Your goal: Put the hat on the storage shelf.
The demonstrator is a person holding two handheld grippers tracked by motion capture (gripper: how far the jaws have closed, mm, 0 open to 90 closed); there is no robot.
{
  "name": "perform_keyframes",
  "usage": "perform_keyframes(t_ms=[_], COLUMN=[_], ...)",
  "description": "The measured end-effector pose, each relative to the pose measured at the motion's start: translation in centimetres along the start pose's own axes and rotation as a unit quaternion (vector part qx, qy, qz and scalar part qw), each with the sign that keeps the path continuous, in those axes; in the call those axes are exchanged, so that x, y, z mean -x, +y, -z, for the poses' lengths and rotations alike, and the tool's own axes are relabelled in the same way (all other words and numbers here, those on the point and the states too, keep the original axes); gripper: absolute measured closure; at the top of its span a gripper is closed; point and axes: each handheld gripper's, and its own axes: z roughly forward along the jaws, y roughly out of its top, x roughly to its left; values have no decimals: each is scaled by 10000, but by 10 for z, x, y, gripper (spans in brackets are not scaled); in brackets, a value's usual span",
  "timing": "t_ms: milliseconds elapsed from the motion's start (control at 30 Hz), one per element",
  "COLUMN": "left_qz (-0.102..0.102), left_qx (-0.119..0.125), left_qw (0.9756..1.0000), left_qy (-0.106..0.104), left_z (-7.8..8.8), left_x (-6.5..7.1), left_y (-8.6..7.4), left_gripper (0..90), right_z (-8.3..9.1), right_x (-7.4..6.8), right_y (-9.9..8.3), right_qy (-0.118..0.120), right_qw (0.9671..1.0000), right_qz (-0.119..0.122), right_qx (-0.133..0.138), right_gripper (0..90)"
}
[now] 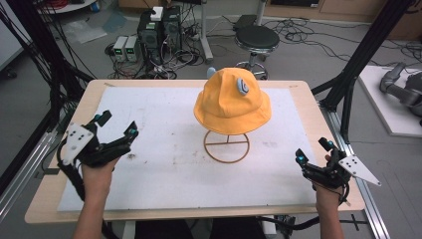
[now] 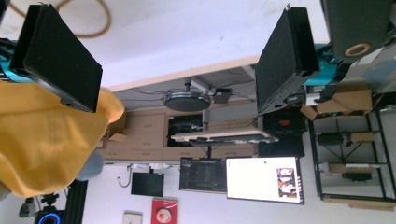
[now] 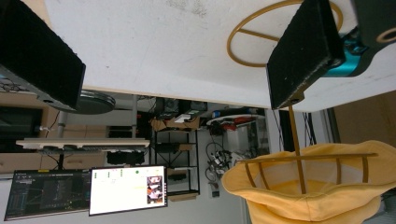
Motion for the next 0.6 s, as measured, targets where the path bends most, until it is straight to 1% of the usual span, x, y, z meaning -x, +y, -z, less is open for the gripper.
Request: perform_keyframes(t_ms=[33, 67, 100, 133, 200, 233, 267, 300, 333, 367, 467, 600], left_qz=[-2, 19, 150, 150, 257, 257, 262, 259, 259, 248, 141, -6], left_qx=[-24, -31, -9, -9, 24, 24, 45, 40, 40, 40, 100, 92], left_qw=[10000, 10000, 9998, 9998, 9995, 9995, 9994, 9993, 9993, 9992, 9994, 9998], left_qy=[24, 63, 106, 106, 207, 207, 241, 275, 275, 299, 291, 194], left_z=[6, 11, 22, 22, 33, 33, 37, 40, 40, 43, 47, 50], left_x=[-4, -8, -16, -16, -26, -26, -29, -33, -33, -36, -38, -39], left_y=[-3, -5, -11, -11, -18, -18, -20, -23, -23, -25, -29, -38], left_gripper=[155, 155, 156, 156, 156, 156, 156, 156, 156, 156, 156, 156], right_z=[0, 0, 0, 0, -1, -1, -1, 0, 0, 0, 1, 1], right_x=[0, -1, -1, -1, -1, -1, -1, -1, -1, -1, 1, 3], right_y=[0, 0, -1, -1, -1, -1, -1, -1, -1, -1, -2, -3], right_qy=[14, 7, 6, 6, 15, 15, 11, -1, -6, -7, -24, -47], right_qw=[10000, 10000, 10000, 10000, 10000, 10000, 10000, 10000, 10000, 10000, 10000, 10000], right_qz=[20, -12, -11, -11, 45, 45, 36, 16, 22, 8, -12, -34], right_qx=[20, -12, -9, -9, -15, -15, -11, -12, -13, -3, -23, -25], right_gripper=[42, 42, 42, 42, 42, 42, 42, 42, 41, 42, 42, 42])
